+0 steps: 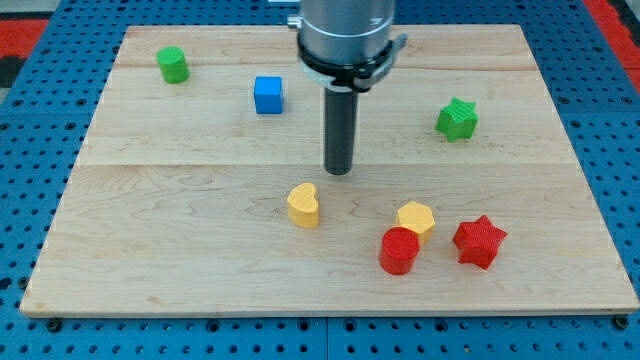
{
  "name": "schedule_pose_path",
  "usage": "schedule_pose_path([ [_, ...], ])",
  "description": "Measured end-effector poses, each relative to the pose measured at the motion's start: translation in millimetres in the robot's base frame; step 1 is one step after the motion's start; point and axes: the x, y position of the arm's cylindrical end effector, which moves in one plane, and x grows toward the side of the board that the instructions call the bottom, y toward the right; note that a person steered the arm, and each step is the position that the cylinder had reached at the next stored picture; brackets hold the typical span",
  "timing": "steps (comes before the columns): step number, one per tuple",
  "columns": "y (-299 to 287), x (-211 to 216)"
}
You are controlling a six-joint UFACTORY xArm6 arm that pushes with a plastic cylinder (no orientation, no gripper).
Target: Slide the yellow heart towards the center left of the board
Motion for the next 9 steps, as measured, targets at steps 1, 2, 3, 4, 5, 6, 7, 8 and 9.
schedule_pose_path([
  [1,0.8,1.9],
  [2,13.5,13.0],
  [3,17.9,28.3],
  [4,17.9,33.6],
  [5,4.1,33.6],
  [6,-5.3,33.6],
  [7,-8.0,28.6],
  [8,-20.1,11.1],
  [9,-23.8,1.3],
])
